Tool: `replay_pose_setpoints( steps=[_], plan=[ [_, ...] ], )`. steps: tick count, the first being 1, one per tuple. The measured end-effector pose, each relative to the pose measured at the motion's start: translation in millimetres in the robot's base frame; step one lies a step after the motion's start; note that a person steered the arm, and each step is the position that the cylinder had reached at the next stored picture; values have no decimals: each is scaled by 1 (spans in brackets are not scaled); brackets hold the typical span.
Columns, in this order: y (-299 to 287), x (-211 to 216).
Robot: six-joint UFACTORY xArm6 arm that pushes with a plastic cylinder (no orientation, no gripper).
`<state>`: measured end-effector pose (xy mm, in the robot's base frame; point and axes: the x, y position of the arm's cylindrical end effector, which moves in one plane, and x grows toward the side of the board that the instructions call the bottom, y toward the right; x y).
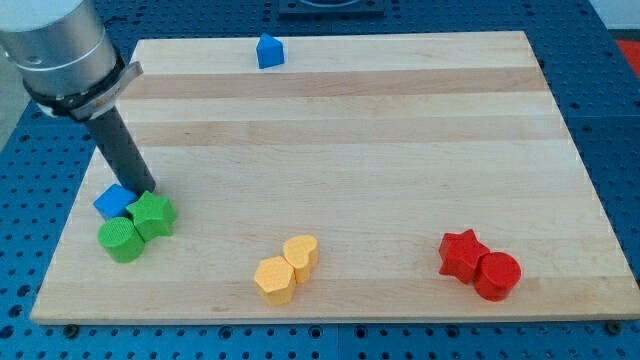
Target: Push the blue triangle to the top of the green star
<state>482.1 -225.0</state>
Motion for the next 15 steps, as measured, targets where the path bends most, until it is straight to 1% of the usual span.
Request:
replay_pose_setpoints(
  steps=[1,3,5,6,8,10,11,13,14,15],
  plan=[
    [8,10],
    [112,-29],
    [258,-63],
    [263,-99],
    [215,-175],
    [207,-281],
    [169,-288],
    [115,-285],
    [117,-276],
    [137,-276]
  ],
)
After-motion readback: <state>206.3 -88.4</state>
